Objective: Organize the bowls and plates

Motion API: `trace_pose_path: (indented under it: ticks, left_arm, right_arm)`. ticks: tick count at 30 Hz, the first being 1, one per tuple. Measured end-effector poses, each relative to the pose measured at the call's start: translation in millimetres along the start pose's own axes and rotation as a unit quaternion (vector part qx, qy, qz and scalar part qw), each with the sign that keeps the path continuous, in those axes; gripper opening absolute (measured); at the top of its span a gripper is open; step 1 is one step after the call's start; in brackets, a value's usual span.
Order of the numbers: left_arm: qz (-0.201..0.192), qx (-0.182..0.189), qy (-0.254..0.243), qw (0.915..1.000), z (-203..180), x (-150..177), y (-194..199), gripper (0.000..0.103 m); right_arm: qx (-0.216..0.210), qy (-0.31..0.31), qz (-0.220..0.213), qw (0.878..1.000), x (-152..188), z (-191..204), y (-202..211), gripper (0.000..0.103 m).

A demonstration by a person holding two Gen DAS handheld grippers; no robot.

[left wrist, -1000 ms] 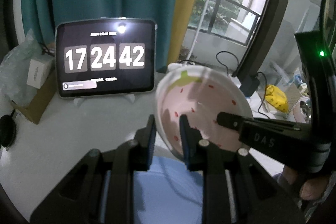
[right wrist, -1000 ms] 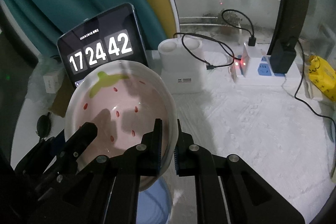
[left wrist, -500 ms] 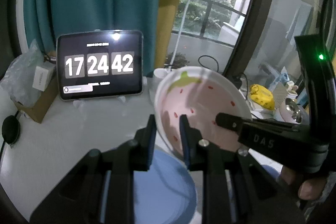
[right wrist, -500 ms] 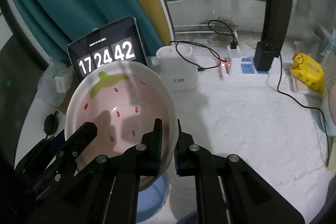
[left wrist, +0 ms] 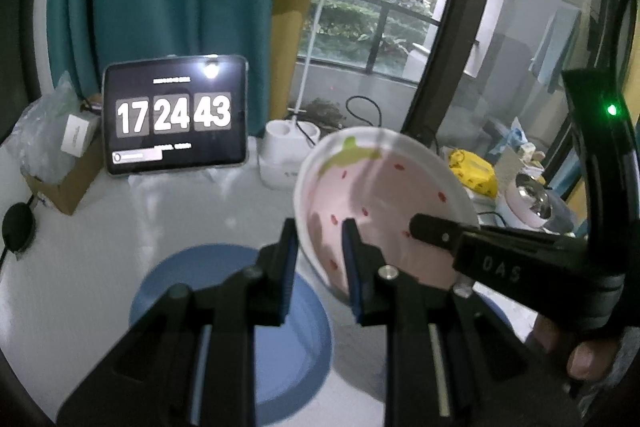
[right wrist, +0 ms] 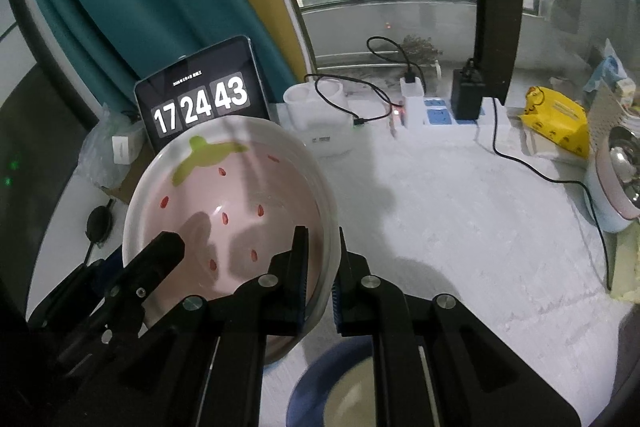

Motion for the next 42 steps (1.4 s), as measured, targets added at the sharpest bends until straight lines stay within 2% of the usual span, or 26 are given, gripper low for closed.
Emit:
trace_pose_path:
  ticks: [22, 42]
  left_arm:
    - [0.009, 0.028, -0.035, 0.999, -55, 33, 24, 0.022]
    - [0.056, 0.04, -0.057, 0.996, -88, 78, 9, 0.022]
  right_arm:
    - [0.004, -0.034, -0.021, 0.999, 44, -44, 45, 0.011]
    - [0.012, -0.07, 0.001, 0.997, 94, -83, 40, 0.011]
Point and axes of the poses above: each gripper's, at about its wrist camera, not at the fingertips, and y roughly against the way its jaws point, z to its left, x to its underside, the point moved 4 cm from there along -y, roughly the way its jaws point, and after that the axes turned 4 degrees about z, right-handed, at the moved point
